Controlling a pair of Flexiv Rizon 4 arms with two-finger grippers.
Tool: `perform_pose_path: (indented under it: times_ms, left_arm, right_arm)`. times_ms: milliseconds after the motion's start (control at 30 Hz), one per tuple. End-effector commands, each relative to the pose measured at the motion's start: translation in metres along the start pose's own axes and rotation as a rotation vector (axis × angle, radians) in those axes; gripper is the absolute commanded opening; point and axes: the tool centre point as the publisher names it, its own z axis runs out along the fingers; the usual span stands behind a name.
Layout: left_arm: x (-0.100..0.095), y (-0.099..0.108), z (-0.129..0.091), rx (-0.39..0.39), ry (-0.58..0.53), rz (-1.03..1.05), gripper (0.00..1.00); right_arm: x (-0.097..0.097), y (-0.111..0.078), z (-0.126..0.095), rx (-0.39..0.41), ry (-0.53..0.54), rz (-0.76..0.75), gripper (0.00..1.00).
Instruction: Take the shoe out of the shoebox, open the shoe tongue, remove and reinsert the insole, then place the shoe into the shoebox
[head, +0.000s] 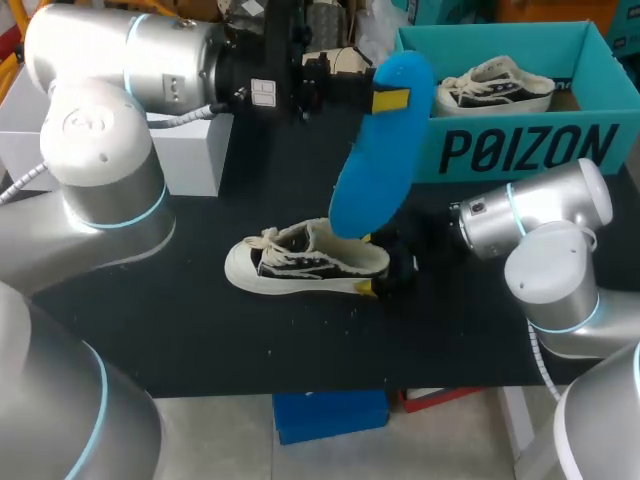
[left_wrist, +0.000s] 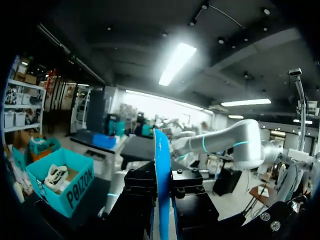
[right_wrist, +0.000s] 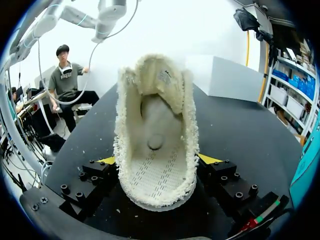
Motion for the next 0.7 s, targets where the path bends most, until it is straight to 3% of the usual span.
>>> perform_pose_path:
  times_ms: [33,300,567,633,700]
  left_arm:
    - [0.027,-0.012,-0.004,0.058,-0.062,-0.016,0.0]
    - [0.047,-0.052,-0.002,0.145,-0.058,0.014,0.0]
    - [0.058,-0.063,0.0,0.181,-0.055,0.012,0.0]
    - [0.061,-0.065,-0.001,0.22,-0.04,-0.012,0.0]
    - [0.061,-0.066,-0.002,0.188,-0.058,0.004,0.0]
  right_arm:
    - [0.001,0.0,0.001,0.003,0.0,0.001,0.0]
    - [0.001,0.0,0.001,0.003,0.0,0.001,0.0]
    - [0.001,0.0,0.001,0.003,0.0,0.001,0.0]
    - [0.001,0.0,0.001,0.003,0.0,0.001,0.0]
    - [0.001,0.0,0.001,0.003,0.0,0.001,0.0]
